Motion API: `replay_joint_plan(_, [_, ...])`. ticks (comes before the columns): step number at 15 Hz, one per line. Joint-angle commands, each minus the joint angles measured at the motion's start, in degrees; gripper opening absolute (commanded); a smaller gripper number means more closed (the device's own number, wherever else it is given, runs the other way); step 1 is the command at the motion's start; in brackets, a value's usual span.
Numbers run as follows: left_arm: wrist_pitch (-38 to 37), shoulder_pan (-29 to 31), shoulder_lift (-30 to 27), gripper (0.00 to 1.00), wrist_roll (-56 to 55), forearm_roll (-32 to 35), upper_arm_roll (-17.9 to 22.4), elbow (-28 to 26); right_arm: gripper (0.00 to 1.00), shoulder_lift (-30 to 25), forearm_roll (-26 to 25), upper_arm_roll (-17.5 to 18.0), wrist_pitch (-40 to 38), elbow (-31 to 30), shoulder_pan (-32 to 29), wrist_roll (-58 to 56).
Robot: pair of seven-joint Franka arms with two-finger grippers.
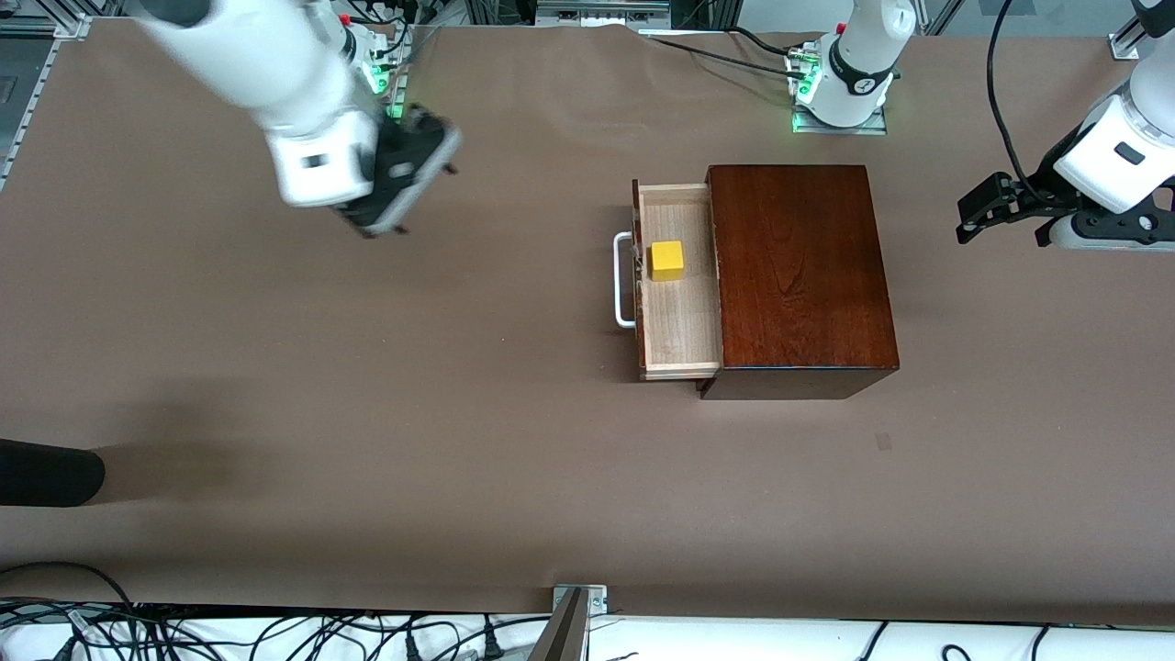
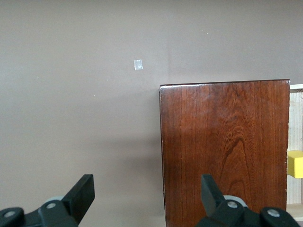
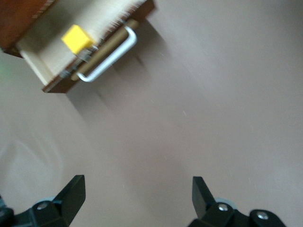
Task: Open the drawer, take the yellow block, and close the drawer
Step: 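Move the right gripper over the drawer and lower onto the yellow cube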
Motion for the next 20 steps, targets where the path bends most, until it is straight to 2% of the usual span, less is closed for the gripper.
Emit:
replay_joint_plan(1, [0.6, -0.3, -1.1, 1.00, 0.9, -0.3, 0.2, -1.0, 1.00, 4.8, -0.9, -0.7, 1.5, 2.9, 5.3, -4.7])
replay_joint_plan(3, [0.5, -0.3, -1.1, 1.00, 0.9, -0.3, 0.2, -1.0, 1.00, 8.4, -3.1, -0.7, 1.9, 6.5, 8.9, -9.0])
replay_joint_plan(6, [0.5, -0.2, -1.1, 1.00, 0.8, -0.3, 0.2, -1.0, 1.00, 17.0, -6.9, -0.7, 2.7, 14.4, 13.2, -10.6])
replay_joint_plan(8, [0.2, -0.2, -1.0, 1.00, 0.7, -0.3, 0.2, -0.8, 1.00, 22.3, -8.0, -0.8, 6.2, 18.1, 15.7, -11.0])
replay_joint_plan(13, [0.0, -0.3, -1.0, 1.00, 0.4, -0.3, 0.2, -0.5, 1.00, 28.4, -8.9, -0.7, 16.7, 19.2, 19.0, -9.6])
replay_joint_plan(20, [-0.1, -0.3, -1.0, 1.00, 0.3, -0.4, 0.2, -0.4, 1.00, 33.6, -9.4, -0.9, 20.5, 22.0, 22.8, -5.4])
